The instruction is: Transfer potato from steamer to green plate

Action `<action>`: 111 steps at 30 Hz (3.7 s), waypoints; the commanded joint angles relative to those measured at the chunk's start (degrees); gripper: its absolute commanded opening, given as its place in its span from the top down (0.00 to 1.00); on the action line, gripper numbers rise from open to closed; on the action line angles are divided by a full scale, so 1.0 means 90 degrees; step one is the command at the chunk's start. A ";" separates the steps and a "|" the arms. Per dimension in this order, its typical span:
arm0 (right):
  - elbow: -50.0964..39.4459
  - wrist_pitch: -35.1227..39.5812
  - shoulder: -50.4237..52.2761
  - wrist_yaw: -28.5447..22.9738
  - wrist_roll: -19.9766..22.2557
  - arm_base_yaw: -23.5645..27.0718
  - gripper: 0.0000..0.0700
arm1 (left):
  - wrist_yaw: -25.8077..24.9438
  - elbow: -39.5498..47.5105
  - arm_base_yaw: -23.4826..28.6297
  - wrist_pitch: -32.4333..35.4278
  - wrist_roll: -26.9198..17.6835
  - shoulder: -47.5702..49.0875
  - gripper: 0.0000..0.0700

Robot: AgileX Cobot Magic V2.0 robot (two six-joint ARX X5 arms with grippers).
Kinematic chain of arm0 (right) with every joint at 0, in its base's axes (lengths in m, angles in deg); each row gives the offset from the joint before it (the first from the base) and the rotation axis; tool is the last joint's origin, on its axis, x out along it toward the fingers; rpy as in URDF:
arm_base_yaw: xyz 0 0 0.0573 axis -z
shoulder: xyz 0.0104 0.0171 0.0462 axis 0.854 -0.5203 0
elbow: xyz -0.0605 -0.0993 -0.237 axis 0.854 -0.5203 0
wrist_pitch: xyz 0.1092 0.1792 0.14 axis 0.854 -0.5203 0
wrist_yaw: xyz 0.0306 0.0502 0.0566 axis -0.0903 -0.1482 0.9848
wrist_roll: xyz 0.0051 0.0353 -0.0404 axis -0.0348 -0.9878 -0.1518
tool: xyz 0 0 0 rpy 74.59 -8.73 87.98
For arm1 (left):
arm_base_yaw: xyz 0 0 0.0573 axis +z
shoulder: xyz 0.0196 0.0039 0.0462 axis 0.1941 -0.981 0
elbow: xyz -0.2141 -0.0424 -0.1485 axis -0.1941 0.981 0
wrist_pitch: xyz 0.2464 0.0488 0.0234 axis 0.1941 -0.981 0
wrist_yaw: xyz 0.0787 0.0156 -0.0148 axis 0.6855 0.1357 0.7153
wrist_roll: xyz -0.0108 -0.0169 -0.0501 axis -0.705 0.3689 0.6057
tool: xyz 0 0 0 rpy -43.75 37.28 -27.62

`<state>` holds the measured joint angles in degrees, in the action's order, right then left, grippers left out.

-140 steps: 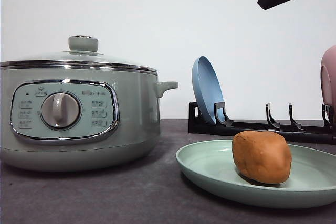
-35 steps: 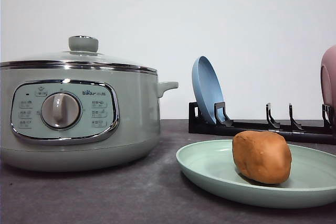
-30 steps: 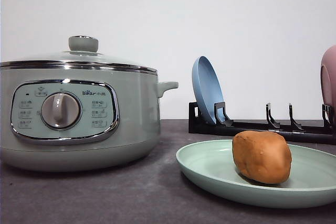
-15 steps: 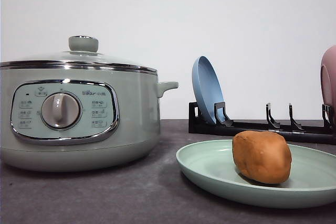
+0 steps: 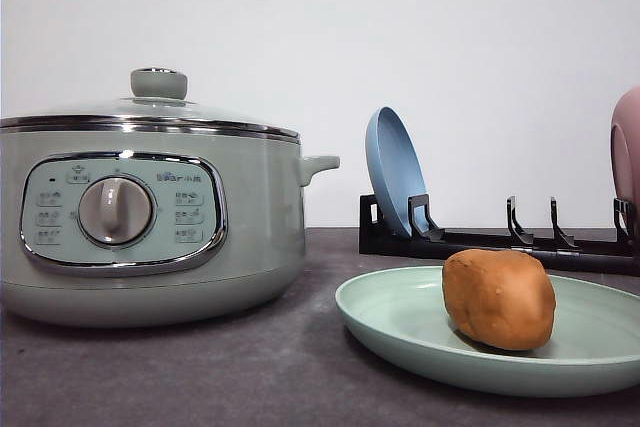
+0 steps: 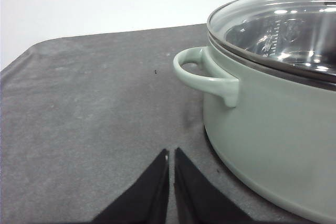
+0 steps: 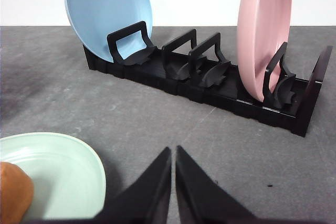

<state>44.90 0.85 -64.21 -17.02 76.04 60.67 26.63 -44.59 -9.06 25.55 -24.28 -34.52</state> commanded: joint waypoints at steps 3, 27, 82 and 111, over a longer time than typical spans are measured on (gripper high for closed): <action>-0.0034 0.0007 0.0015 0.0005 -0.0066 0.0000 1.00 | -0.0002 0.0124 0.0012 -0.0056 0.0010 0.0012 0.99; -0.0034 0.0007 0.0015 0.0005 -0.0066 0.0000 1.00 | -0.0002 0.0124 0.0012 -0.0056 0.0010 0.0012 0.99; -0.0034 0.0007 0.0015 0.0005 -0.0066 0.0000 1.00 | -0.0002 0.0124 0.0012 -0.0056 0.0010 0.0012 0.99; -0.0034 0.0007 0.0015 0.0005 -0.0066 0.0000 1.00 | -0.0002 0.0124 0.0012 -0.0056 0.0010 0.0012 0.99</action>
<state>44.88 0.85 -64.21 -17.02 76.04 60.67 26.63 -44.59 -9.06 25.55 -24.28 -34.52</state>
